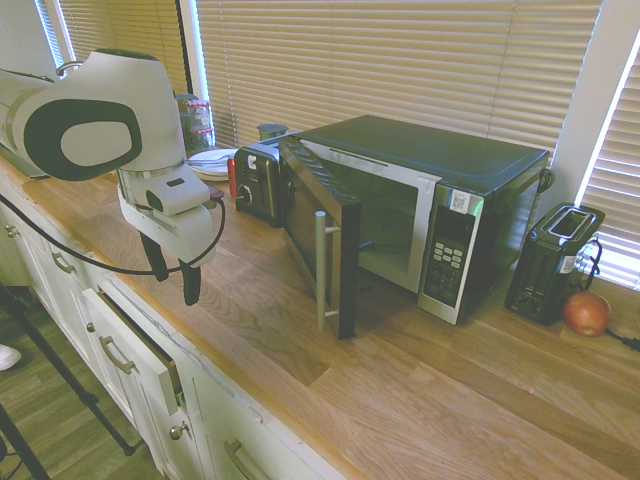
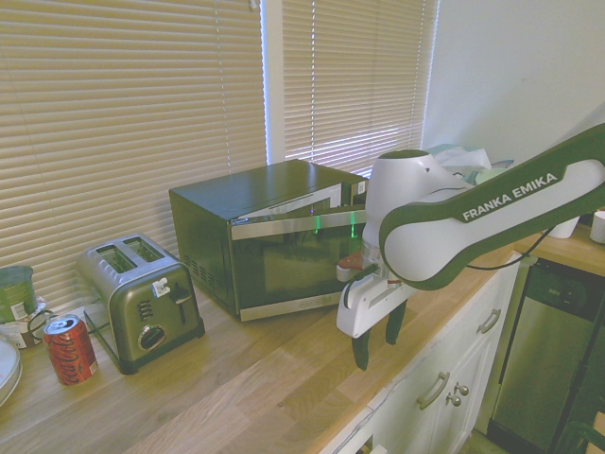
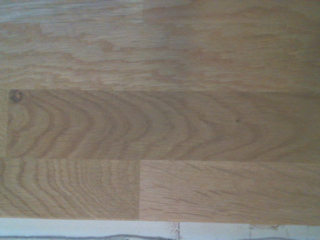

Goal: Close the microwave

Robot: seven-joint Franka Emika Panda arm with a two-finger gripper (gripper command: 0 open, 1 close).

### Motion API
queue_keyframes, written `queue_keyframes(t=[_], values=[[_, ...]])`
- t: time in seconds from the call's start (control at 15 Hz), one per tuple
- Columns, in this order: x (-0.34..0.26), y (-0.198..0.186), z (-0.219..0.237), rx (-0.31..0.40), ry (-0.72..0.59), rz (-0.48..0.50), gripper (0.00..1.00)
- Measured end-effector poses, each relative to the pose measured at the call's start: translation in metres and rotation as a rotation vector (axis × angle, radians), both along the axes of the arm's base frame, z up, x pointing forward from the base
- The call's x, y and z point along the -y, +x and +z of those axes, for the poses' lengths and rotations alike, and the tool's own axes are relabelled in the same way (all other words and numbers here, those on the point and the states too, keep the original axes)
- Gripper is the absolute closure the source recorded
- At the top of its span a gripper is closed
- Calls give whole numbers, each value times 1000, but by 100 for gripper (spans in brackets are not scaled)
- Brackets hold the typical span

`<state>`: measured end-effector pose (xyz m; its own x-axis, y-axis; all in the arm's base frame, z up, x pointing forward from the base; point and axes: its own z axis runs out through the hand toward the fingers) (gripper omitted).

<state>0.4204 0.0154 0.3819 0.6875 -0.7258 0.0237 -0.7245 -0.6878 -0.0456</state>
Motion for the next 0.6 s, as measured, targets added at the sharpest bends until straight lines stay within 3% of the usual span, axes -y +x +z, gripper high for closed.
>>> queue_keyframes(t=[0.27,0.6], values=[[6,1,0,5,-5,-10,0],[28,14,15,122,-19,-56,0]])
